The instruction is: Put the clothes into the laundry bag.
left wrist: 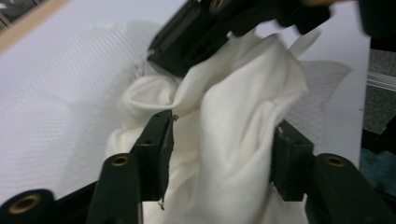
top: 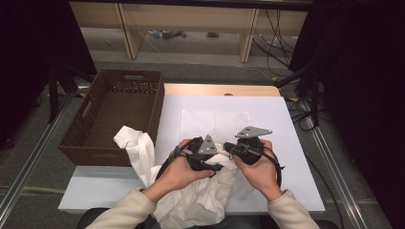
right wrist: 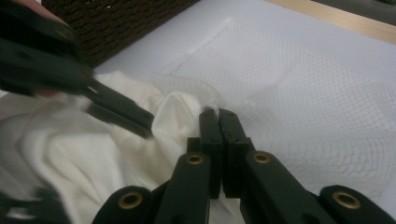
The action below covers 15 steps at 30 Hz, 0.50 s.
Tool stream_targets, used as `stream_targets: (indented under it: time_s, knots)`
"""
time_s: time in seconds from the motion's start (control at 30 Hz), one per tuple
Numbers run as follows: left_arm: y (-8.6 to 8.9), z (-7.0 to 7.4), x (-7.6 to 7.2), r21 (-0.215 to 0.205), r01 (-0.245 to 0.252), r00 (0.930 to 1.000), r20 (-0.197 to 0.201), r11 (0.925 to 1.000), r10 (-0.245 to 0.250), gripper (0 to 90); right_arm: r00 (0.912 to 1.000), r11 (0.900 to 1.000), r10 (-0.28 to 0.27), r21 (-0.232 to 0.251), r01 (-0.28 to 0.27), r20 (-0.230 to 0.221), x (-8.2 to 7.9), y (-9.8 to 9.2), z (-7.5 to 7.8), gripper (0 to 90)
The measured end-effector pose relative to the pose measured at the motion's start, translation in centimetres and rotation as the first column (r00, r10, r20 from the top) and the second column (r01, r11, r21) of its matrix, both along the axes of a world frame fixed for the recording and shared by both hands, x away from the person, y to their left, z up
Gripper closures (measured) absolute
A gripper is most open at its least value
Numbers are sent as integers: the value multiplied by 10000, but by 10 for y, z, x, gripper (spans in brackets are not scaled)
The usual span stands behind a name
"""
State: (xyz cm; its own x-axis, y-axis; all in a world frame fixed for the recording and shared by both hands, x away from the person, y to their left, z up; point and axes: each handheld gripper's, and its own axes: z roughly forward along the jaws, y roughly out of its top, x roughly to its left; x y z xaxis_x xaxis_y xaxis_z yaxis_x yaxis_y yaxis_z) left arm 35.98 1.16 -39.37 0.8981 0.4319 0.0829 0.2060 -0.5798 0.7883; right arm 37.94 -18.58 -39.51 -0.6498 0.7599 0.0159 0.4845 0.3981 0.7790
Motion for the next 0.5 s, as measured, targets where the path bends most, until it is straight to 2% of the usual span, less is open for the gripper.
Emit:
stream_targets:
  time_s: [0.07, 0.1, 0.13, 0.17, 0.2, 0.27, 0.37, 0.4, 0.43, 0.47, 0.5]
  knots:
    - [6, 3, 0, 44, -120, 9991, 405, 9999, 118, 377, 10000, 10000, 62, 61, -62, -60, 0, 1, 0, 900]
    - [7, 1, 3, 18, -227, 9988, 431, 9997, 226, 334, 9999, 10000, -28, 62, 29, -142, -1, 2, 1, 900]
    - [7, -3, 9, -35, -75, 9992, 385, 10000, 76, 303, 10000, 10000, -1, 38, 1, -9, -2, 3, 0, 900]
    - [8, -8, 13, 59, -380, 9979, 531, 9993, 376, 285, 10000, 10000, 29, 14, -29, -32, -3, 5, 2, 900]
    - [7, -13, 16, 244, -436, 9986, 304, 9988, 429, 289, 10000, 10000, 30, 92, -29, -71, -5, 6, 2, 900]
    - [2, -23, 21, 329, -309, 9990, 326, 9990, 299, 321, 9998, 9999, 153, 70, -153, 91, -6, 7, 3, 900]
    - [-5, -31, 25, 508, -230, 9996, 165, 9984, 222, 397, 9999, 9999, 131, 91, -131, -36, -6, 8, 2, 900]
    - [-7, -31, 25, 556, -139, 9998, 124, 9984, 133, 545, 9998, 9998, 172, 143, -171, -100, -6, 8, 2, 900]
    - [-8, -30, 25, 578, -190, 9997, 134, 9981, 182, 545, 9998, 9998, 172, 143, -171, -100, -6, 8, 2, 900]
    - [-9, -27, 24, 752, -219, 9994, 297, 9969, 197, 700, 9998, 9997, 189, 145, -188, -65, -6, 8, 1, 900]
    - [-9, -24, 23, 818, -279, 9984, 521, 9963, 237, 700, 9997, 9997, 208, 102, -209, 120, -5, 7, 2, 900]
